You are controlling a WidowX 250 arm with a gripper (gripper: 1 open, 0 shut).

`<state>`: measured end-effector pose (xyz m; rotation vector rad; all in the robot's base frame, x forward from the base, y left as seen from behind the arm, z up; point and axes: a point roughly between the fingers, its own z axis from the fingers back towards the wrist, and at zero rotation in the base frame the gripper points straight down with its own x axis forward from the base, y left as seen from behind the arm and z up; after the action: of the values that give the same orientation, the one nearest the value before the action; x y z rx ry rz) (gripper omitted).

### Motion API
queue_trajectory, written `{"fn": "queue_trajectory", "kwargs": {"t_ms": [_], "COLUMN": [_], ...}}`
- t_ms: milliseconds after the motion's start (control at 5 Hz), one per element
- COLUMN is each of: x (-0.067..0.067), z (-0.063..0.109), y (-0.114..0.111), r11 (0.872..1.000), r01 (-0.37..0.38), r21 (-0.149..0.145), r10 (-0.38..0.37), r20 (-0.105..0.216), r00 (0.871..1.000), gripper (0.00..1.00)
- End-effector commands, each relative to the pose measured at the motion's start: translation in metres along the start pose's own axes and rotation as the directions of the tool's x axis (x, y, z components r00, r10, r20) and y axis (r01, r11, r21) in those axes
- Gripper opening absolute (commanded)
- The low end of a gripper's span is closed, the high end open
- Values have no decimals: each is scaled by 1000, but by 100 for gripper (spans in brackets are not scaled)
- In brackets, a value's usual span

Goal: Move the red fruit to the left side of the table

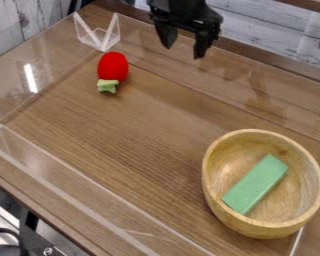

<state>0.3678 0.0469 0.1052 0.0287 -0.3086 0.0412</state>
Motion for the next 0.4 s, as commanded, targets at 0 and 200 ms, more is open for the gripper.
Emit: {"fn": "queue_trajectory", "kwargs": {"t_ms": [0,200], "x": [9,1], "z": [5,-9], "y": [-1,-9], "r11": [1000,1000], "r01": [-1,5], "r21": [6,-2], "r10": [1,-5], "r20": [58,37], "r00": [998,999], "gripper": [100,100]}}
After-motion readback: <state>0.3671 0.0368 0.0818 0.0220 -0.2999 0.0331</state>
